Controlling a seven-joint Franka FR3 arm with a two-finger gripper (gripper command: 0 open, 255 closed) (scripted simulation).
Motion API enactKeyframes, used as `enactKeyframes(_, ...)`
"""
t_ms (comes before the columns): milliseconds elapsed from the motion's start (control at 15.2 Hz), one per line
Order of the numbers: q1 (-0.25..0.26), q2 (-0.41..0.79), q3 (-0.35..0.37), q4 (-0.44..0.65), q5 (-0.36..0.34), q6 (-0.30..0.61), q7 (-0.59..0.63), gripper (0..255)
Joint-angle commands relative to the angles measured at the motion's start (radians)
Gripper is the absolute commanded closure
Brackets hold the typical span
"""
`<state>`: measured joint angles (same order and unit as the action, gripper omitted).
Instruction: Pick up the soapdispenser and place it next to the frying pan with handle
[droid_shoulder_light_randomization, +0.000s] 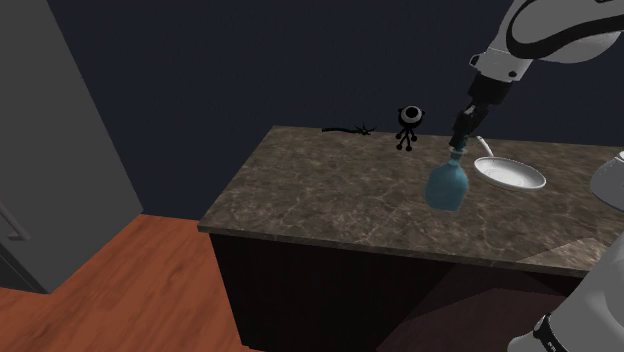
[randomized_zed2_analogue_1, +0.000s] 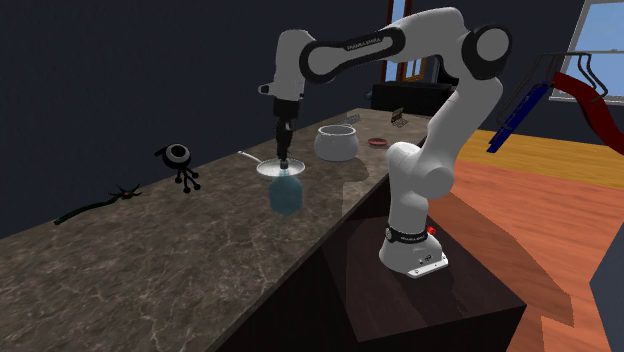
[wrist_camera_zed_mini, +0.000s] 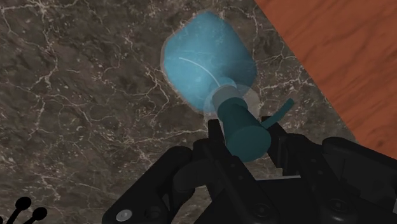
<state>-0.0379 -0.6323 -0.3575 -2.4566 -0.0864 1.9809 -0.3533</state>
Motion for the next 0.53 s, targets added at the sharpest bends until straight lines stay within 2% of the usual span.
enactKeyframes(0,0.001,-0.008,0.007,0.023,0.002,-0.031,0.005,255)
enactKeyframes(462,0.006,-0.009,0.02,0.116,0.01,-0.124,0.013,255)
